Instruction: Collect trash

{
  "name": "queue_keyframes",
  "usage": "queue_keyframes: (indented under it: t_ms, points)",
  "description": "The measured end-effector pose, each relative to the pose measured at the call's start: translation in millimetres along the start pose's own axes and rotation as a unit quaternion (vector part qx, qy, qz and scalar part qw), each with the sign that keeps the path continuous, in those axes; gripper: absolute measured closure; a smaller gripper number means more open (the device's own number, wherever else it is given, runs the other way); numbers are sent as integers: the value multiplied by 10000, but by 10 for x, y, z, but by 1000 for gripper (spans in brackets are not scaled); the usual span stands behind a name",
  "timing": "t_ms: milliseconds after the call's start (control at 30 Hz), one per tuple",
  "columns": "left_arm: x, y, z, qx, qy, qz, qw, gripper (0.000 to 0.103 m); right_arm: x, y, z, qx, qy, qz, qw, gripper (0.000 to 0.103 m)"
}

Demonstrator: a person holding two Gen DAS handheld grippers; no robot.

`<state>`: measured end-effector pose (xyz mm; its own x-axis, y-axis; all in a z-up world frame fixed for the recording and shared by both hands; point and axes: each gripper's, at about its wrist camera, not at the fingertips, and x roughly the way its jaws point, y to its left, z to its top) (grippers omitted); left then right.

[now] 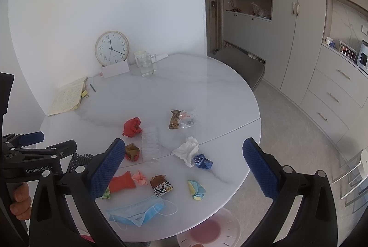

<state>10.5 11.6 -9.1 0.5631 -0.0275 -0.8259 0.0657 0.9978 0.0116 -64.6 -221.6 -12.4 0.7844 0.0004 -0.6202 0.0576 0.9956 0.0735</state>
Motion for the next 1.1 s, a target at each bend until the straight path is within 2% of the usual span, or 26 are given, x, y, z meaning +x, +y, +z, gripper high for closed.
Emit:
queue_keyframes:
  t_ms: [800,1100]
  points:
    - [53,114,-59,-23,80,-80,9999,8,52,133,-70,-3,69,-8,10000,2]
    - [310,387,-107,270,73,-386,9989,8,321,279,-216,113,343,194,9992,2]
